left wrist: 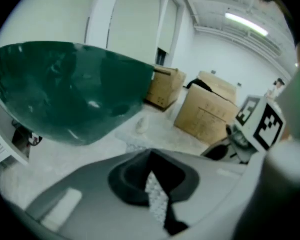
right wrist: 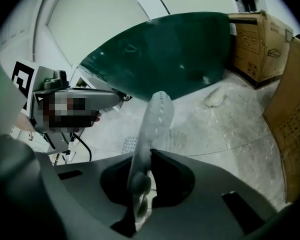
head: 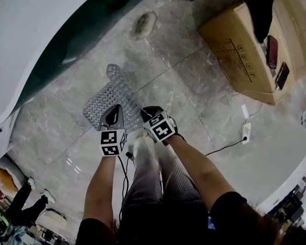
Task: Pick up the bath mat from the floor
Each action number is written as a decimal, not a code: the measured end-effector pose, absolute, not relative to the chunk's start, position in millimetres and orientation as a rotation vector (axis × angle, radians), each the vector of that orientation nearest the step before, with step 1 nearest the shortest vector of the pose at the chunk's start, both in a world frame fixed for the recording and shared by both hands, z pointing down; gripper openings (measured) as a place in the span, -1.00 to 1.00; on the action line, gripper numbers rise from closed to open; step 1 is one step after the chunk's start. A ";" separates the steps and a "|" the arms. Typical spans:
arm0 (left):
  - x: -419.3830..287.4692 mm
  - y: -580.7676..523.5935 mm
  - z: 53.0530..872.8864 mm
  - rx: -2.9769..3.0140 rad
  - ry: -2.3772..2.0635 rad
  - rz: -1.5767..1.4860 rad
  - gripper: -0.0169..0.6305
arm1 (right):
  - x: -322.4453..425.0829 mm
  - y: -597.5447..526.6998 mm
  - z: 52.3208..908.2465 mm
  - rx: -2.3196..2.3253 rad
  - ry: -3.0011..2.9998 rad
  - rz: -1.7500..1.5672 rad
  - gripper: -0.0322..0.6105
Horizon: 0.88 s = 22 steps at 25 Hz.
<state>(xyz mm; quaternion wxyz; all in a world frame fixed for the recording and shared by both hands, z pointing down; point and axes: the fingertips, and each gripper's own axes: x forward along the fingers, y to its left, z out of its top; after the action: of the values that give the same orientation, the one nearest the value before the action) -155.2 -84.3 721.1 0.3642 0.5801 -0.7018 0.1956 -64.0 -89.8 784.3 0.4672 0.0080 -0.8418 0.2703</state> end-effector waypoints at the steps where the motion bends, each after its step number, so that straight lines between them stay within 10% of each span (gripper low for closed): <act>1: -155.4 -83.4 710.3 1.493 -1.808 0.505 -0.93 | -66.1 -87.5 771.5 0.020 -2.067 0.673 -0.85; 22: -132.1 -48.4 527.7 1.439 -1.946 0.372 -0.93 | -83.1 -86.8 549.1 0.021 -2.237 0.666 -0.86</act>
<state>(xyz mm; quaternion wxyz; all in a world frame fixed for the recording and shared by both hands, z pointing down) -132.1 -48.4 527.7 0.3395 0.5528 -0.7475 0.1430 -83.1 -86.8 549.1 0.3929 0.0082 -0.8813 0.2626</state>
